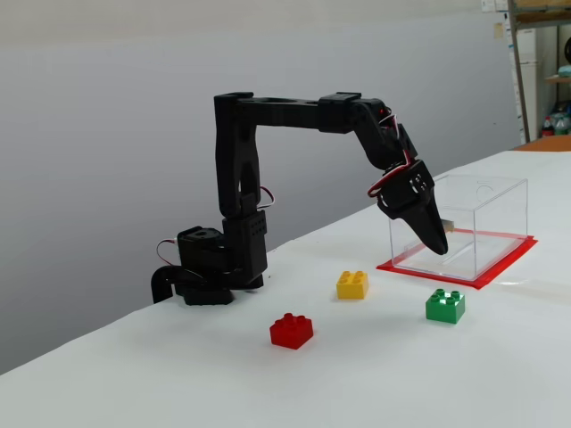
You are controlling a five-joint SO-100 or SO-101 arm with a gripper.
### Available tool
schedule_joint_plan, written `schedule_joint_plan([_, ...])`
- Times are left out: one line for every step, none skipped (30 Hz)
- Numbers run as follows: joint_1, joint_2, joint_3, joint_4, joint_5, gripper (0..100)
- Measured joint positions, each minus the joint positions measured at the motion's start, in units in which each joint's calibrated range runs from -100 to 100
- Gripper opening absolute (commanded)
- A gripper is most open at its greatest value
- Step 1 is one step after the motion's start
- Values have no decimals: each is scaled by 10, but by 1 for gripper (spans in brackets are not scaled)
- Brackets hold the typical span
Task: Pick the green lego brick and place it into the transparent box
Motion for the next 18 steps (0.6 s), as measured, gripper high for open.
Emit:
schedule_joint_plan([-2, 4, -4, 0, 0, 10])
schedule_joint_plan([-2, 8, -7, 0, 0, 14])
schedule_joint_plan([-2, 11, -7, 0, 0, 17])
schedule_joint_plan([-2, 14, -7, 0, 0, 20])
schedule_joint_plan([-4, 18, -7, 0, 0, 23])
schedule_joint_plan([-6, 21, -7, 0, 0, 25])
schedule_joint_plan([-10, 23, -7, 0, 0, 26])
schedule_joint_plan([-12, 25, -8, 0, 0, 28])
schedule_joint_plan([-14, 27, -9, 0, 0, 29])
schedule_joint_plan([-16, 27, -9, 0, 0, 31])
schedule_joint_plan([-16, 30, -9, 0, 0, 32])
schedule_joint_plan([-16, 33, -9, 0, 0, 33])
schedule_joint_plan([-16, 34, -9, 0, 0, 34])
schedule_joint_plan([-15, 38, -9, 0, 0, 34])
schedule_joint_plan([-15, 41, -9, 0, 0, 34])
schedule_joint_plan([-15, 44, -9, 0, 0, 34])
schedule_joint_plan([-15, 45, -9, -3, 0, 34])
schedule_joint_plan([-15, 48, -9, -9, -2, 34])
